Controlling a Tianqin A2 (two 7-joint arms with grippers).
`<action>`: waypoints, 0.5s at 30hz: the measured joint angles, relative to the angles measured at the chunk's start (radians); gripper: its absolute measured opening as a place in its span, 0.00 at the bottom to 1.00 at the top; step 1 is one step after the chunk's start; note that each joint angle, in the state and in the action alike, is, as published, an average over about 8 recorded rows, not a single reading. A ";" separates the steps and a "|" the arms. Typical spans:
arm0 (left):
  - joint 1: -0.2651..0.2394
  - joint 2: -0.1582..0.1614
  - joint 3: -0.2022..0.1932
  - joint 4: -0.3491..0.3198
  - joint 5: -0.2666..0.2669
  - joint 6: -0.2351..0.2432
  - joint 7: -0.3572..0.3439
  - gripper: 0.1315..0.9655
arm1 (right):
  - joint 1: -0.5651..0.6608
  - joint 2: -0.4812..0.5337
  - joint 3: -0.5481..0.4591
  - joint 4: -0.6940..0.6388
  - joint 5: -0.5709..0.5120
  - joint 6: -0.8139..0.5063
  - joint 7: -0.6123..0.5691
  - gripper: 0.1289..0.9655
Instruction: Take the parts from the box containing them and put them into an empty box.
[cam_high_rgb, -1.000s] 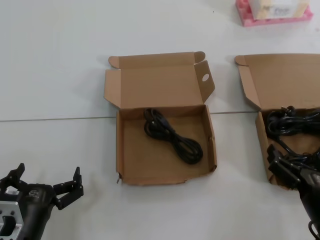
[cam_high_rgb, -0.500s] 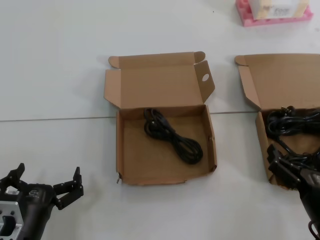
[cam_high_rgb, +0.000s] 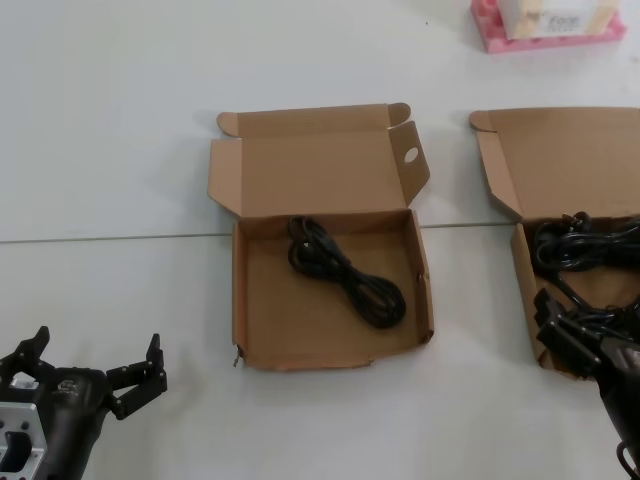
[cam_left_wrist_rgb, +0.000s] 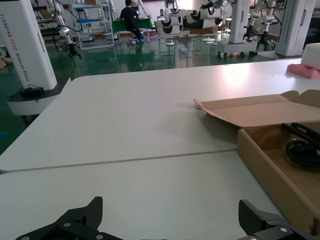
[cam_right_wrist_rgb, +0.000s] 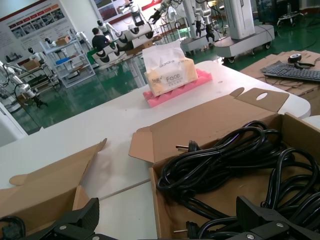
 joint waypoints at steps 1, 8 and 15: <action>0.000 0.000 0.000 0.000 0.000 0.000 0.000 1.00 | 0.000 0.000 0.000 0.000 0.000 0.000 0.000 1.00; 0.000 0.000 0.000 0.000 0.000 0.000 0.000 1.00 | 0.000 0.000 0.000 0.000 0.000 0.000 0.000 1.00; 0.000 0.000 0.000 0.000 0.000 0.000 0.000 1.00 | 0.000 0.000 0.000 0.000 0.000 0.000 0.000 1.00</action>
